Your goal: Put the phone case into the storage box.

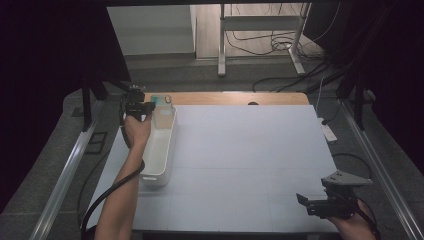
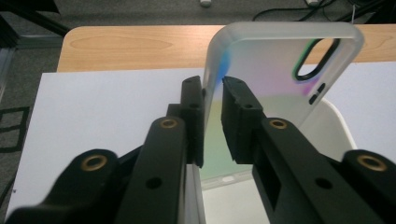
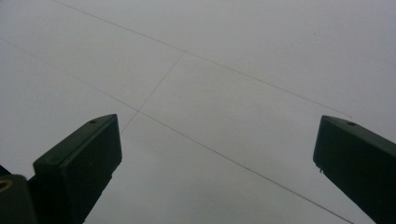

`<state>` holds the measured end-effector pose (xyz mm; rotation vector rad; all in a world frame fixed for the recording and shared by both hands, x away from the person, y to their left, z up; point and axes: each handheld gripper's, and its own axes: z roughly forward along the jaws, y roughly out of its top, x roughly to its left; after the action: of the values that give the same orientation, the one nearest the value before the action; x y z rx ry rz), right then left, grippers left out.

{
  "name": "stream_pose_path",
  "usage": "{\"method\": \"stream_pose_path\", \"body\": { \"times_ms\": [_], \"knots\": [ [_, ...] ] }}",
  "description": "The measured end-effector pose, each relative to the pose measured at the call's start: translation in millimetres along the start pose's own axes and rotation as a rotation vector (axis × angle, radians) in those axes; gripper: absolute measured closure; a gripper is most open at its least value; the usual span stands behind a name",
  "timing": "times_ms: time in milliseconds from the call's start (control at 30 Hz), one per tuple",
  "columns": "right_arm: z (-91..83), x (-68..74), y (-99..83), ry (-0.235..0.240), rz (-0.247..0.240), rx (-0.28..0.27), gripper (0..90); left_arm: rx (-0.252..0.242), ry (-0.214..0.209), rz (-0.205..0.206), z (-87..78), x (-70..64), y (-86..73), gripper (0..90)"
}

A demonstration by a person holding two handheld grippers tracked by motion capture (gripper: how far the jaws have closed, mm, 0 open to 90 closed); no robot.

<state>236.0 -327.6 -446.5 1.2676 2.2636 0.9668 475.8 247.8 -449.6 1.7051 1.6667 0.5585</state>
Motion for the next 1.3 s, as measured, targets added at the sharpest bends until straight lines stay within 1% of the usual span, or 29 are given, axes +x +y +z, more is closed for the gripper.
{"method": "stream_pose_path", "body": {
  "times_ms": [33, 100, 267, 300, 367, 400, 433, 467, 500, 567, 600, 700, 733, 833, 867, 900, 967, 1000, 1100, 1133, 1167, 1300],
  "knots": [
    [0.0, 0.1, 0.0, 0.0, -0.001, 0.0, 0.9, -0.002, -0.01, 0.002, 0.0, -0.2, -0.3, 74.6],
    [-0.1, 0.3, 0.0, -0.001, -0.001, -0.002, 0.9, 0.002, -0.016, 0.012, -0.5, -0.3, -0.8, 72.0],
    [-0.3, 0.1, -0.1, -0.001, 0.0, -0.003, 0.9, -0.006, -0.062, 0.015, -2.6, 1.7, -1.5, 63.9],
    [-0.3, 0.1, -0.1, -0.001, 0.0, -0.003, 0.9, -0.006, -0.062, 0.015, -2.6, 1.7, -1.5, 61.4],
    [-0.2, 0.1, -0.1, -0.001, 0.0, -0.003, 0.9, -0.012, -0.073, 0.033, -4.6, 1.7, -1.1, 59.1],
    [-0.2, 0.1, 0.0, -0.001, 0.0, -0.002, 0.9, -0.012, -0.073, 0.033, -4.6, 1.7, -1.1, 56.2],
    [-0.2, 0.1, 0.0, -0.001, 0.0, -0.002, 0.9, -0.011, -0.073, 0.038, -5.0, 1.1, -0.8, 56.2],
    [-0.2, 0.2, 0.0, -0.001, 0.0, -0.002, 0.9, -0.009, -0.076, 0.044, -5.3, 0.4, -0.8, 53.9],
    [-0.2, 0.2, 0.0, -0.002, 0.0, -0.002, 0.9, -0.006, -0.073, 0.061, -5.9, -0.1, -0.5, 51.9],
    [-0.1, 0.1, 0.0, -0.002, 0.0, -0.002, 0.9, -0.005, -0.075, 0.066, -6.2, -0.3, -0.5, 48.1],
    [-0.1, 0.1, 0.0, -0.002, 0.0, -0.002, 0.9, 0.0, -0.078, 0.073, -6.7, -0.4, -0.4, 48.1],
    [-0.1, 0.0, 0.0, -0.001, 0.001, 0.0, 0.8, 0.0, -0.088, 0.086, -8.5, -1.1, -0.8, 42.1],
    [-0.1, 0.1, 0.0, 0.0, 0.001, -0.001, 0.8, -0.005, -0.097, 0.086, -9.0, -1.3, -1.1, 40.0],
    [-0.2, -0.2, 0.1, 0.001, 0.002, 0.002, 0.8, -0.006, -0.105, 0.09, -10.5, -1.1, -1.7, 35.2],
    [-0.2, -0.2, 0.1, 0.001, 0.002, 0.002, 0.8, -0.007, -0.119, 0.092, -11.3, -0.7, -2.1, 35.2],
    [-0.2, -0.2, 0.1, 0.001, 0.002, 0.002, 0.8, -0.011, -0.137, 0.085, -11.8, -0.8, -2.8, 32.4],
    [-0.2, -0.2, 0.1, 0.001, 0.002, 0.002, 0.8, -0.01, -0.152, 0.096, -12.5, 0.0, -3.5, 29.1],
    [-0.2, -0.2, 0.1, 0.002, 0.002, 0.002, 0.8, -0.006, -0.163, 0.091, -12.7, -0.3, -4.2, 27.0],
    [-0.1, -0.2, 0.2, 0.001, 0.004, 0.003, 0.7, -0.001, -0.173, 0.094, -12.9, -0.3, -5.2, 21.3],
    [-0.1, -0.2, 0.2, 0.001, 0.004, 0.003, 0.7, 0.003, -0.177, 0.1, -12.9, 0.2, -5.6, 21.3],
    [-0.1, -0.1, 0.2, 0.001, 0.004, 0.004, 0.6, 0.007, -0.186, 0.1, -13.0, 0.5, -6.3, 19.0],
    [0.3, -0.6, 0.1, 0.002, 0.008, 0.006, 0.2, 0.019, -0.196, 0.104, -14.6, 2.0, -8.5, 11.3]
  ]
}}
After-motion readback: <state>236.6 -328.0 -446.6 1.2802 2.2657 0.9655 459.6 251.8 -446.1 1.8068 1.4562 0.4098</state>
